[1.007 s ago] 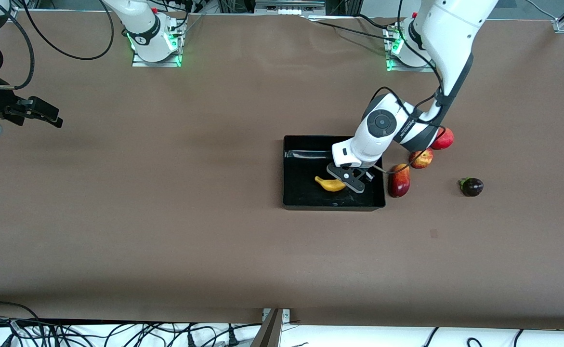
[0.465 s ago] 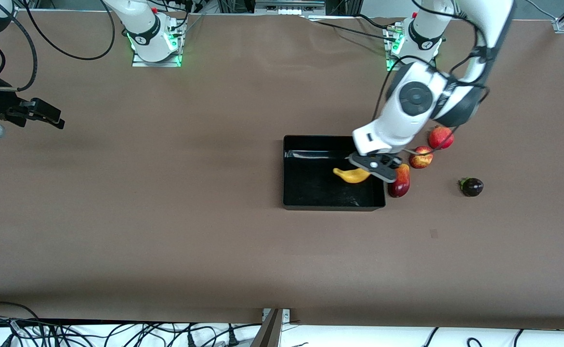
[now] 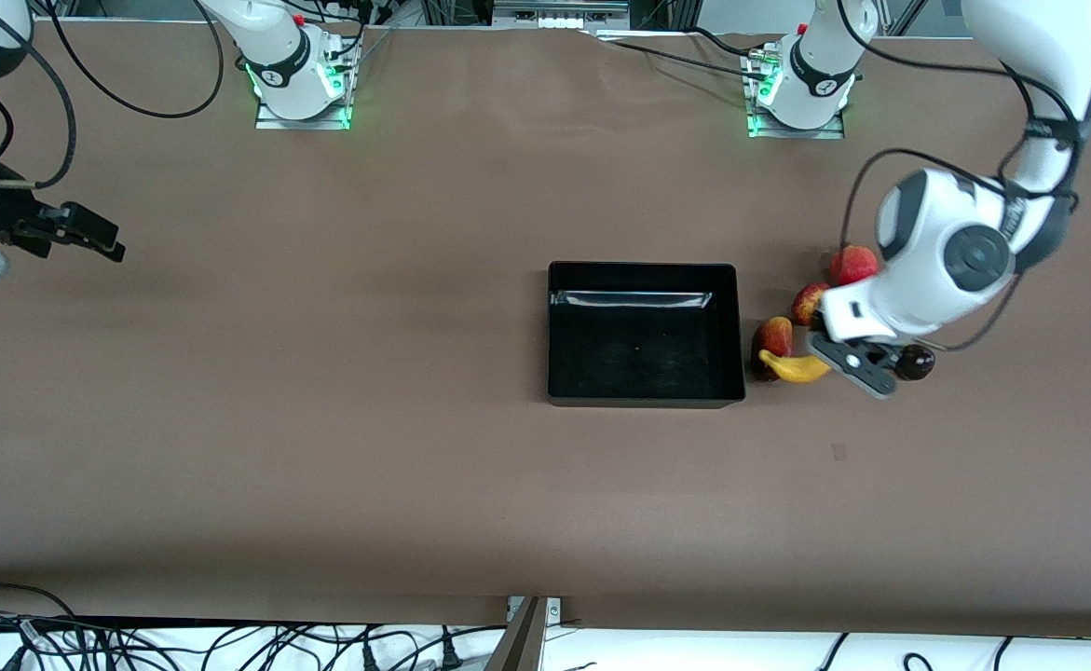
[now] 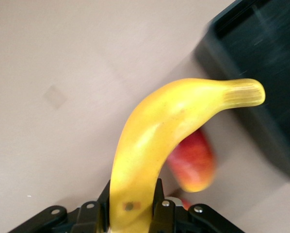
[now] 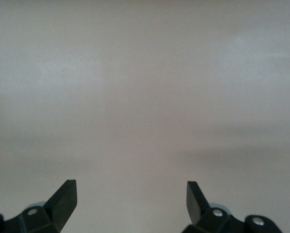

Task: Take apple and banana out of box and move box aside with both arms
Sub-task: 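Carry the banana out of the tray and lower it beside the mango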

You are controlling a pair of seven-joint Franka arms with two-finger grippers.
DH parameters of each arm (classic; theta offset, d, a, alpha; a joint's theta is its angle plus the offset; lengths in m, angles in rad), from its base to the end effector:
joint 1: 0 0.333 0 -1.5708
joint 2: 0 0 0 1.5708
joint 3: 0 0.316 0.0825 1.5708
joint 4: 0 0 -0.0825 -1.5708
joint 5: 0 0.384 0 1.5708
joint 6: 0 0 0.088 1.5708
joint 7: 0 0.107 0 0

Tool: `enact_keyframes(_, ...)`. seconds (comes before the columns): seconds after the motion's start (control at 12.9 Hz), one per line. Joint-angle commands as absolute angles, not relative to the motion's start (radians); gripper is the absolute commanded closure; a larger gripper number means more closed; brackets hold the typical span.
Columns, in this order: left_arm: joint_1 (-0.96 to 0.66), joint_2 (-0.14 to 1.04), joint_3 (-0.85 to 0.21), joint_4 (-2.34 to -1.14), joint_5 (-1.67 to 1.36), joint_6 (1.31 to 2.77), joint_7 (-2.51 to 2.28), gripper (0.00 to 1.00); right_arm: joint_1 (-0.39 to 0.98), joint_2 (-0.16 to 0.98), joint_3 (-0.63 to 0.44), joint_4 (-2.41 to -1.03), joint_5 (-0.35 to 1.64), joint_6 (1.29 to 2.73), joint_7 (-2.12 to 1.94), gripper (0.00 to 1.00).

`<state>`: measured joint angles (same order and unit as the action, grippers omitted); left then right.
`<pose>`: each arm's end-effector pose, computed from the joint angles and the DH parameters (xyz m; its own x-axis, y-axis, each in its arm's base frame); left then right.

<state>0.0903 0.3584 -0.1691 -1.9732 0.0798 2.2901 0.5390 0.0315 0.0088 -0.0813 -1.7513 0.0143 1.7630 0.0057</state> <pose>0.6054 -0.0423 0.2873 0.7883 -0.6146 -0.0297 -0.6143 -0.7888 0.0189 0.5656 -0.0268 0.5503 0.9983 -0.0582 0.0028 -0.0582 -0.9982 -0.0134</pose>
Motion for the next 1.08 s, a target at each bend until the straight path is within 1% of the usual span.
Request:
enact_keyframes(0.0,0.113,0.515,-0.134,-1.887,0.069,2.335,0.646,1.0,0.035,0.038,-0.084,-1.755,0.012,1.805,0.025,0.0)
enact_keyframes(0.15,0.117,0.567,-0.126,-1.887,0.071,2.38,0.66,1.0,0.038,0.043,-0.08,-1.752,0.006,1.827,0.026,0.0)
enact_keyframes(0.39,0.115,0.618,-0.117,-1.887,0.074,2.457,0.666,1.0,0.035,0.046,-0.08,-1.755,0.006,1.816,0.024,0.0)
enact_keyframes(0.46,0.115,0.626,-0.111,-1.887,0.074,2.459,0.666,0.83,0.035,0.046,-0.08,-1.752,0.006,1.818,0.025,0.0)
enact_keyframes(0.54,0.115,0.618,-0.11,-1.887,0.072,2.459,0.661,0.16,0.035,0.045,-0.08,-1.75,0.005,1.819,0.025,0.0)
enact_keyframes(0.62,0.118,0.595,-0.104,-1.888,0.072,2.451,0.661,0.0,0.035,0.043,-0.081,-1.749,0.003,1.816,0.025,0.0)
enact_keyframes(0.7,0.118,0.553,-0.1,-1.894,0.072,2.444,0.652,0.0,0.034,0.041,-0.084,-1.749,0.005,1.813,0.018,0.0)
enact_keyframes(0.77,0.118,0.49,-0.1,-1.901,0.072,2.397,0.656,0.0,0.034,0.035,-0.086,-1.749,0.006,1.796,0.028,0.0)
enact_keyframes(0.85,0.118,0.413,-0.101,-1.901,0.058,2.276,0.647,0.0,0.034,0.031,-0.086,-1.747,0.003,1.792,0.025,0.0)
enact_keyframes(1.01,0.106,0.252,-0.109,-1.901,0.025,2.122,0.565,0.0,0.034,0.029,-0.097,-1.746,0.002,1.789,0.025,0.0)
